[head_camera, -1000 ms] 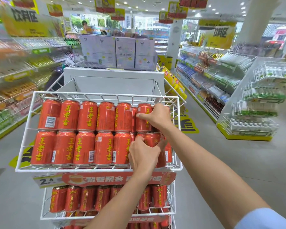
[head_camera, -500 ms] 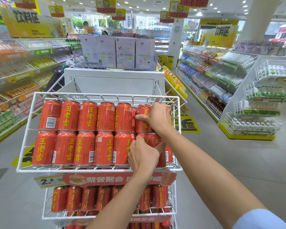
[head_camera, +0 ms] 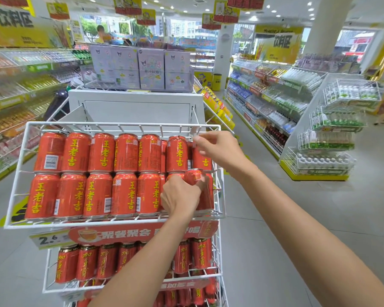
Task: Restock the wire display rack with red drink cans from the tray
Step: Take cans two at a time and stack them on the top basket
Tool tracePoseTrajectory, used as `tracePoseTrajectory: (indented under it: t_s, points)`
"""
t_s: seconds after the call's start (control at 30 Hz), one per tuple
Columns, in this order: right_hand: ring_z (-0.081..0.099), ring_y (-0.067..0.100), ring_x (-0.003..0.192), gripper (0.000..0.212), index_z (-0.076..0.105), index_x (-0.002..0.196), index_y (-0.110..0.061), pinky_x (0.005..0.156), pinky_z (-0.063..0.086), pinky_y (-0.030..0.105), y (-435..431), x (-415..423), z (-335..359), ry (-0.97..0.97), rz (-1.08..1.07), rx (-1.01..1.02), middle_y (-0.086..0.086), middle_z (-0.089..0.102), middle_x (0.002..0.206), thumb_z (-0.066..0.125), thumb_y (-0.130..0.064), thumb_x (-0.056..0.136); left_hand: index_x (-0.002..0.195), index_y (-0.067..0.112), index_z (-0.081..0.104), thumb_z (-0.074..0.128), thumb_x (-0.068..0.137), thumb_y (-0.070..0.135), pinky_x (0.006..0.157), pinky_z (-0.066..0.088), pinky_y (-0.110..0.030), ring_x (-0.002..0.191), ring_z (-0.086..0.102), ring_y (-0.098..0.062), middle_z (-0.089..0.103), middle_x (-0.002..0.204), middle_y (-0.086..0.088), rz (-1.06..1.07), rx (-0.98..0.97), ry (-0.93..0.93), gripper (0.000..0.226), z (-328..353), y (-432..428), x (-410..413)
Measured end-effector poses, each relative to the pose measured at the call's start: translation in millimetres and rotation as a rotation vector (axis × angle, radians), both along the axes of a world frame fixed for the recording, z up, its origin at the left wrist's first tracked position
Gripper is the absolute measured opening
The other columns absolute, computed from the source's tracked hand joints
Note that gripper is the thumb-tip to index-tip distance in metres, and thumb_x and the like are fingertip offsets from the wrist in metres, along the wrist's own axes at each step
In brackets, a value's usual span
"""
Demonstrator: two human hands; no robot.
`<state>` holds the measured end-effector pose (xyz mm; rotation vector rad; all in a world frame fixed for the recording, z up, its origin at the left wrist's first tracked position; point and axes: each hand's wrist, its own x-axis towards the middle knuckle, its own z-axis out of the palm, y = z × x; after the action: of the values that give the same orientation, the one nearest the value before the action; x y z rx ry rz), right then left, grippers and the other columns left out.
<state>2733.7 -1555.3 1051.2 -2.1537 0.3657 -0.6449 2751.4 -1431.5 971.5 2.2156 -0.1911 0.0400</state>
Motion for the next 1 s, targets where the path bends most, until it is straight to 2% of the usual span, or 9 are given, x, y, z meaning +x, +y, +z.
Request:
tracePoseTrajectory:
  t_s: [0.1,0.2,0.37,0.47,0.53,0.6,0.67,0.83,1.0]
  points:
    - [0.079,0.020,0.100,0.017,0.078,0.105,-0.018,0.093,0.063,0.037,-9,-50,-5,-0.170,0.034,0.293,0.007,0.081,0.101,0.070,-0.032,0.099,0.086,0.013,0.066,0.071,0.069,0.079,0.077,0.052,-0.039,0.092,0.069,-0.037,0.072,0.099,-0.010,-0.014,-0.005,-0.008,0.068,-6,-7,-5]
    - [0.078,0.025,0.103,0.023,0.073,0.115,-0.003,0.090,0.063,0.030,-22,-98,-31,-0.225,-0.062,0.469,0.017,0.079,0.108,0.066,-0.021,0.102,0.084,0.014,0.067,0.071,0.066,0.082,0.072,0.050,-0.038,0.086,0.067,-0.031,0.071,0.096,-0.006,-0.016,-0.012,-0.052,0.070,-10,-11,-10]
    - [0.076,0.035,0.107,0.009,0.075,0.100,-0.014,0.089,0.064,0.034,-37,-161,-118,-0.054,-0.257,0.518,0.019,0.078,0.104,0.067,-0.016,0.101,0.096,0.012,0.066,0.074,0.072,0.075,0.070,0.042,-0.034,0.086,0.062,-0.026,0.068,0.097,-0.004,-0.075,0.004,-0.084,0.068,-10,-17,-16]
    - [0.077,0.031,0.098,0.012,0.081,0.090,-0.024,0.096,0.061,0.049,-42,-188,-175,0.207,-0.337,0.303,0.010,0.080,0.095,0.072,-0.026,0.098,0.101,0.013,0.064,0.072,0.072,0.077,0.074,0.049,-0.037,0.094,0.068,-0.031,0.069,0.101,-0.006,-0.087,0.001,-0.107,0.070,-15,-17,-19]
    - [0.076,0.021,0.102,0.018,0.081,0.109,-0.022,0.102,0.056,0.041,-36,-200,-197,0.407,-0.313,0.126,0.003,0.081,0.108,0.073,-0.031,0.096,0.107,0.014,0.063,0.069,0.073,0.079,0.082,0.052,-0.041,0.102,0.067,-0.032,0.069,0.107,-0.006,-0.116,0.006,-0.109,0.074,-17,-14,-21]
    - [0.070,0.017,0.120,0.041,0.071,0.132,-0.012,0.108,0.048,0.029,-28,-208,-209,0.563,-0.241,-0.036,0.003,0.074,0.131,0.069,-0.036,0.098,0.114,0.014,0.059,0.064,0.075,0.082,0.088,0.052,-0.043,0.109,0.064,-0.033,0.065,0.115,-0.007,-0.185,0.076,-0.117,0.079,-18,-5,-27]
    - [0.056,0.018,0.139,0.055,0.058,0.146,-0.012,0.116,0.038,0.029,-19,-215,-215,0.676,-0.151,-0.172,0.002,0.061,0.148,0.061,-0.044,0.101,0.115,0.016,0.056,0.056,0.078,0.085,0.091,0.053,-0.045,0.112,0.061,-0.032,0.062,0.116,-0.006,-0.283,0.212,-0.223,0.078,-21,13,-33]
    - [0.042,0.022,0.147,0.063,0.043,0.155,-0.018,0.118,0.036,0.036,9,-231,-213,0.804,-0.070,-0.366,0.003,0.048,0.156,0.049,-0.054,0.103,0.110,0.020,0.056,0.033,0.084,0.087,0.089,0.051,-0.043,0.101,0.059,-0.026,0.061,0.106,-0.002,-0.490,0.601,-0.548,0.075,-25,76,-53]
    - [0.043,0.026,0.144,0.063,0.041,0.155,-0.016,0.116,0.040,0.038,54,-253,-198,0.792,-0.105,-0.437,0.006,0.048,0.154,0.050,-0.051,0.104,0.106,0.021,0.056,0.034,0.086,0.084,0.089,0.048,-0.040,0.099,0.059,-0.024,0.061,0.103,0.001,-0.599,0.696,-0.655,0.069,-40,136,-82]
